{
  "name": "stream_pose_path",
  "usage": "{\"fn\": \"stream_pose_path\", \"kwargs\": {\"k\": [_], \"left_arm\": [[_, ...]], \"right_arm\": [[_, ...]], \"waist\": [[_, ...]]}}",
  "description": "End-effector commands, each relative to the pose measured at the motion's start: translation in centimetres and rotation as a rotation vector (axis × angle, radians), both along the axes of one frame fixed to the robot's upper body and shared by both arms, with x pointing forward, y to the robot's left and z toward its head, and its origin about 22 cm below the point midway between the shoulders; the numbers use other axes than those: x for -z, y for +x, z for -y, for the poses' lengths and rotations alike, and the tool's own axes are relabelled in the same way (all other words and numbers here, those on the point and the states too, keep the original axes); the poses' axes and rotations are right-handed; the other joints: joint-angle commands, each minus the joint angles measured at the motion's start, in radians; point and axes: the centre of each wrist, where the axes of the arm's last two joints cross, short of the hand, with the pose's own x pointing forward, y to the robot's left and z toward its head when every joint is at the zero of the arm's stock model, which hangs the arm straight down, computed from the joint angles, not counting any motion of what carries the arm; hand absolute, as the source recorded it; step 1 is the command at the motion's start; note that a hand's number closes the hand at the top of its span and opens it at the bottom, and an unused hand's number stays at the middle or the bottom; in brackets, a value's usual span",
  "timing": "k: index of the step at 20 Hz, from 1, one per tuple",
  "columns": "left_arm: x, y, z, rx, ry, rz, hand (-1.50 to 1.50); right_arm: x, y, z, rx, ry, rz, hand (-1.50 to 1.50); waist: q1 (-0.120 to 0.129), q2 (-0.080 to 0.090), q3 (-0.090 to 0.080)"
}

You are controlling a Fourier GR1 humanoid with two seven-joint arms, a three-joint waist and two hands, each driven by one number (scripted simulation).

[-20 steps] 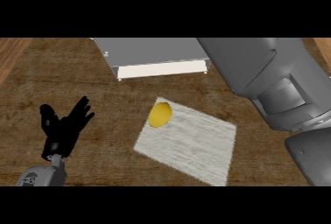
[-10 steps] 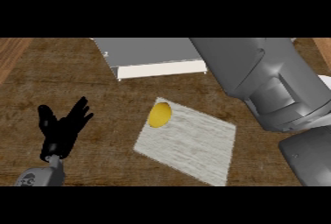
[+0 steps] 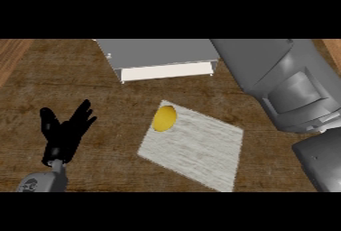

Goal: Pick the bell pepper from the placemat and place it in the tiered shelf

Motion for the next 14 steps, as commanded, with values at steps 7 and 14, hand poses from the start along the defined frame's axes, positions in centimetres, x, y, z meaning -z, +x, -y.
{"fn": "stream_pose_path", "kwargs": {"k": [7,14], "left_arm": [[1.0,-0.7,-0.4,-0.007,0.008,-0.047,0.00],[1.2,-0.6,0.3,-0.025,-0.004,-0.048,0.00]], "right_arm": [[-3.0,-0.4,1.2,-0.030,0.408,0.037,-1.50],[-3.9,0.4,4.6,0.151,0.489,0.161,-1.50]], "waist": [[-0.006,-0.001,-0.002],[-0.020,-0.005,-0.003]]}}
